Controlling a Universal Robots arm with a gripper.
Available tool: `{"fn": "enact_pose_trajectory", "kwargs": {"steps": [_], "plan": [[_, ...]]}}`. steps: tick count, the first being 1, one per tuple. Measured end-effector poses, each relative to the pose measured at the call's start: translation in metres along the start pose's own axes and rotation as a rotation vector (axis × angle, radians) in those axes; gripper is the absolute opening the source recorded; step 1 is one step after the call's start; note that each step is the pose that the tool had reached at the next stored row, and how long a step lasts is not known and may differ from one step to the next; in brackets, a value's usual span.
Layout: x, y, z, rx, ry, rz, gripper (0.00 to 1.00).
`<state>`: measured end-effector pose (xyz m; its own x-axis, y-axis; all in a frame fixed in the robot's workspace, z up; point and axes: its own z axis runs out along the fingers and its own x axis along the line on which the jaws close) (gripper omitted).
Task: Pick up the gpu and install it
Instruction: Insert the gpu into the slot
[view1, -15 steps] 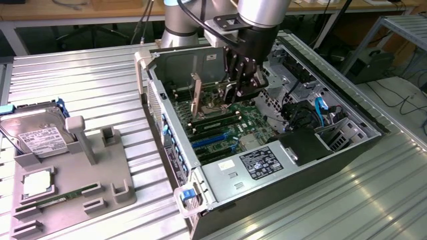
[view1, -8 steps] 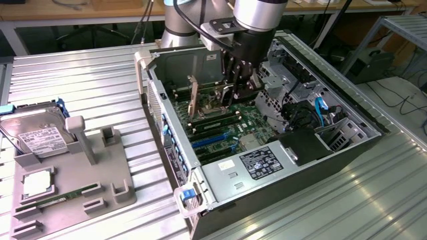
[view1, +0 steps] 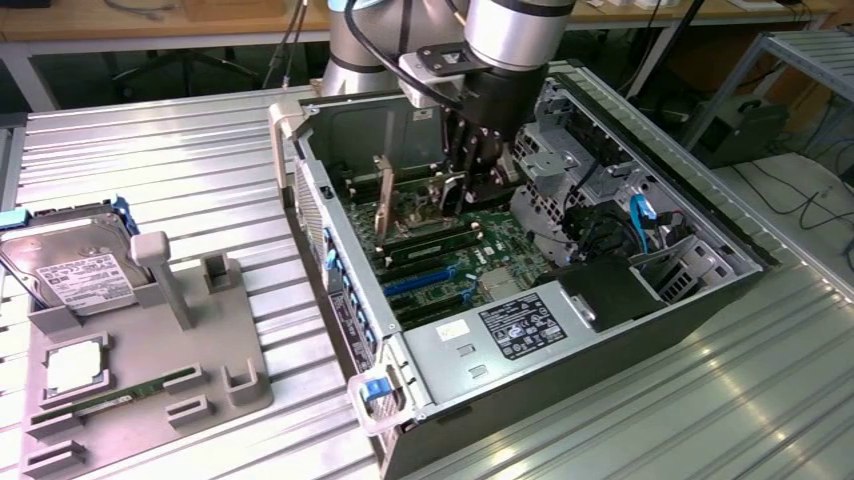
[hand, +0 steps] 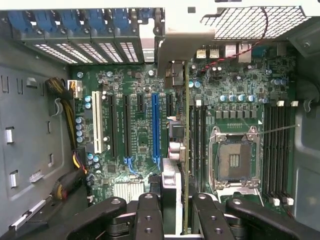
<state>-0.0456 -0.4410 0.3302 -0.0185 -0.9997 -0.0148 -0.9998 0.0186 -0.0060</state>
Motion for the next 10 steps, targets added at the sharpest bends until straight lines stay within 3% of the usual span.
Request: {"fn": "enact_pose_trajectory", "kwargs": {"steps": [5, 10], "plan": [[0.0001, 0.0061, 0.0016, 0.0000, -0.0002, 0.001, 0.29], [0.0029, 0.0068, 0.0030, 0.0000, -0.0002, 0.001, 0.29]]}}
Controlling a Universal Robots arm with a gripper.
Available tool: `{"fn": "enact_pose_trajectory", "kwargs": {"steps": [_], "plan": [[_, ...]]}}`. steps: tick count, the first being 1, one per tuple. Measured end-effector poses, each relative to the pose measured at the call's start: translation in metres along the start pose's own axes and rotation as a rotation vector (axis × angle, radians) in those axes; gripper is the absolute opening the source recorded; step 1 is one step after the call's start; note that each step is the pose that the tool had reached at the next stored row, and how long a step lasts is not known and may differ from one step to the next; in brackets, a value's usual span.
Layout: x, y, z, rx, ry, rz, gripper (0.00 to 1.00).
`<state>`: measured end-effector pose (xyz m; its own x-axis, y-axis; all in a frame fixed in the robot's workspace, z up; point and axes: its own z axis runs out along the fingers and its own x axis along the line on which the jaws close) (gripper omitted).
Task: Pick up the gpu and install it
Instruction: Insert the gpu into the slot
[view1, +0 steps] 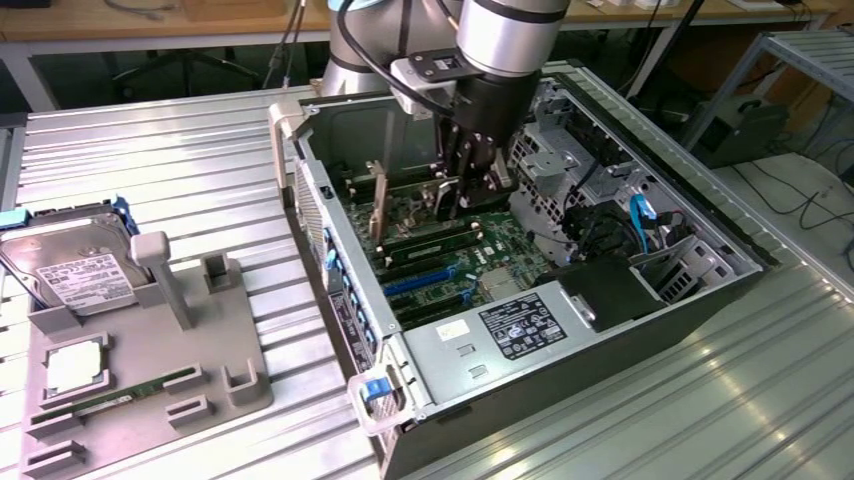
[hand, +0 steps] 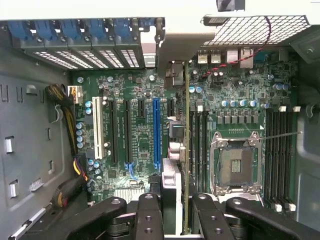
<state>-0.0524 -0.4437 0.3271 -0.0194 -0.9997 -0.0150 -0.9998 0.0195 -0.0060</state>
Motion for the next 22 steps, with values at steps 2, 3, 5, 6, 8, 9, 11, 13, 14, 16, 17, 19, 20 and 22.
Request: {"fn": "enact_pose_trajectory", "kwargs": {"steps": [2, 3, 5, 6, 8, 9, 11, 13, 14, 16, 17, 19, 20, 22], "plan": [[0.002, 0.0000, 0.0004, 0.0000, 0.0000, 0.000, 0.29], [0.002, 0.0001, 0.0006, 0.0000, 0.0000, 0.000, 0.29], [0.004, 0.0002, 0.0010, 0.0000, 0.0000, 0.000, 0.29], [0.005, 0.0003, 0.0013, 0.0000, 0.0000, 0.000, 0.29], [0.006, 0.0007, 0.0019, 0.0001, -0.0001, 0.001, 0.29], [0.006, 0.0013, 0.0024, 0.0001, -0.0001, 0.001, 0.29], [0.006, 0.0034, 0.0029, -0.0001, 0.0002, 0.001, 0.29], [0.006, 0.0063, 0.0041, 0.0001, -0.0001, 0.001, 0.29], [0.006, 0.0065, 0.0047, 0.0001, -0.0001, 0.001, 0.29], [0.006, 0.0065, 0.0060, 0.0000, 0.0000, 0.001, 0.29], [0.006, 0.0066, 0.0067, 0.0000, 0.0000, 0.001, 0.29], [0.006, 0.0070, 0.0084, 0.0000, 0.0001, 0.001, 0.29], [0.006, 0.0073, 0.0093, 0.0000, 0.0000, 0.001, 0.29], [0.006, 0.0076, 0.0127, 0.0000, 0.0001, 0.001, 0.29]]}}
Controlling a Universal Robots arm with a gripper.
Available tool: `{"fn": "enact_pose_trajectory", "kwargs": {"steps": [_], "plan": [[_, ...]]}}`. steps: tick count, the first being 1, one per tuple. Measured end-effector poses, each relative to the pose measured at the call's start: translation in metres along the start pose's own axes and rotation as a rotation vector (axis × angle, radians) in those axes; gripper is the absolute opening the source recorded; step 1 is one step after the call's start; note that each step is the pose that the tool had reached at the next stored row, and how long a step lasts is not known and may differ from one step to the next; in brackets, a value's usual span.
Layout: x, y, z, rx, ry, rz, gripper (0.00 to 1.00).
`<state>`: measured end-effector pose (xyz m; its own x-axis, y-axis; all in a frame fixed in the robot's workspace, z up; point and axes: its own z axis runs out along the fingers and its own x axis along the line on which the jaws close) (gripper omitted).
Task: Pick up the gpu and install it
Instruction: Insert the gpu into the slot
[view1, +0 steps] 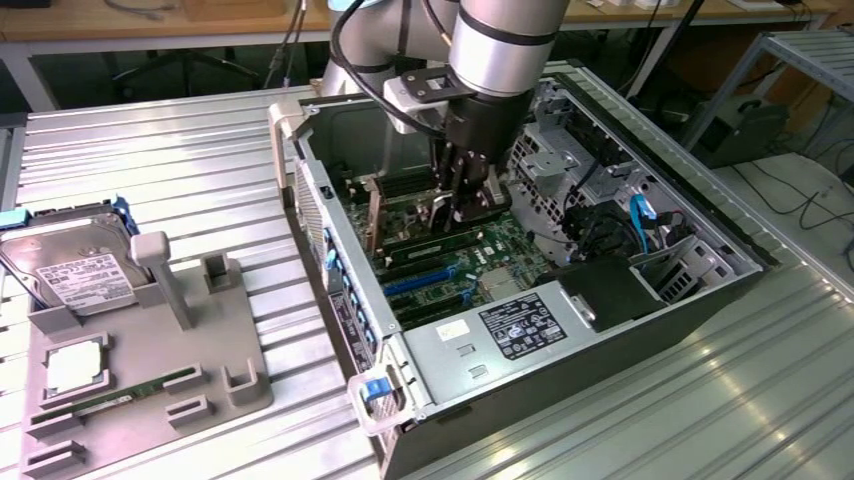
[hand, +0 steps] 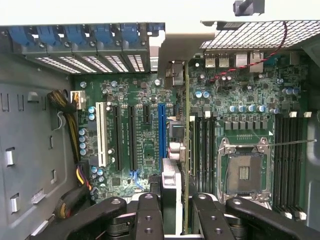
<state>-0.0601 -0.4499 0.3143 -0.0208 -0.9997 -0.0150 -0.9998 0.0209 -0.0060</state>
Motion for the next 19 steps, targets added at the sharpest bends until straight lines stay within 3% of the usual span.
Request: {"fn": "enact_pose_trajectory", "kwargs": {"steps": [5, 19], "plan": [[0.000, 0.0027, 0.0092, -0.0007, 0.0001, 0.000, 0.29], [0.005, 0.0035, 0.0219, -0.0008, -0.0001, 0.000, 0.29]]}}
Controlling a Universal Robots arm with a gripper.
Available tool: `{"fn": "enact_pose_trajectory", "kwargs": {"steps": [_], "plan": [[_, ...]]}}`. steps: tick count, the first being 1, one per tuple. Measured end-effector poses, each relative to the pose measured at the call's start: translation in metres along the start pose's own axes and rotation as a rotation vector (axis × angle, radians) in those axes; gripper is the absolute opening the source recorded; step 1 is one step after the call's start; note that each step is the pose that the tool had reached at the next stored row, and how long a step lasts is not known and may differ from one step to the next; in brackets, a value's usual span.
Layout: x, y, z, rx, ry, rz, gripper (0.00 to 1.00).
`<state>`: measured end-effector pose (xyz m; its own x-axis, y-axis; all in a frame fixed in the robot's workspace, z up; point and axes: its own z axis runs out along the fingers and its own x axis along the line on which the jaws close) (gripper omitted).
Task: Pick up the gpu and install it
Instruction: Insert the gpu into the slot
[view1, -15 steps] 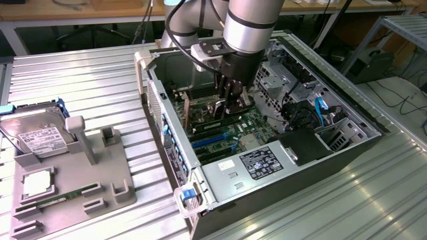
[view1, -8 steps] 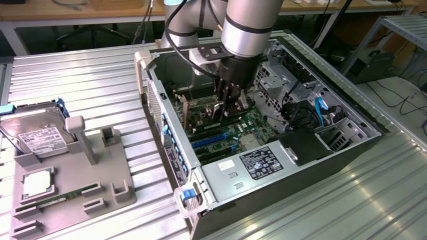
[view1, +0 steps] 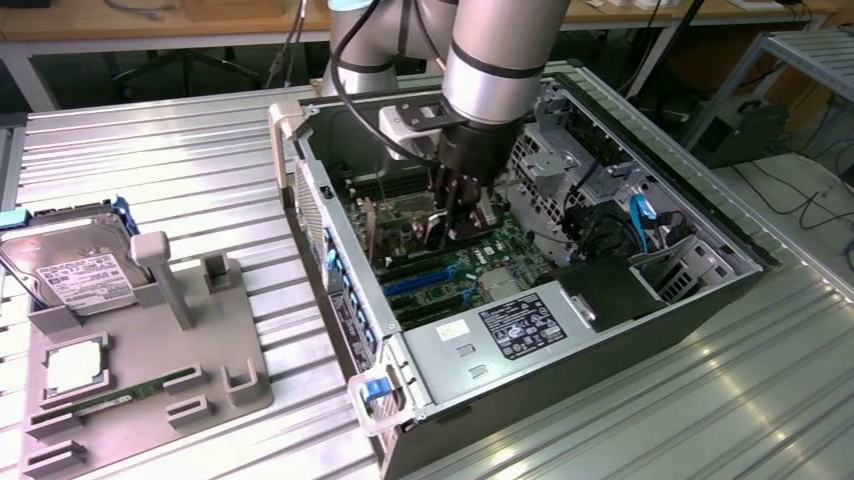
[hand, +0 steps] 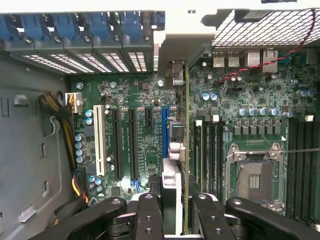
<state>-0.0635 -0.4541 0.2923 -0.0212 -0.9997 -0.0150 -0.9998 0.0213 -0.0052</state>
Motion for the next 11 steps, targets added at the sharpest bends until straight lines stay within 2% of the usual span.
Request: {"fn": "enact_pose_trajectory", "kwargs": {"steps": [11], "plan": [[0.0015, 0.0035, 0.0096, -0.0006, 0.0003, 0.000, 0.29]]}}
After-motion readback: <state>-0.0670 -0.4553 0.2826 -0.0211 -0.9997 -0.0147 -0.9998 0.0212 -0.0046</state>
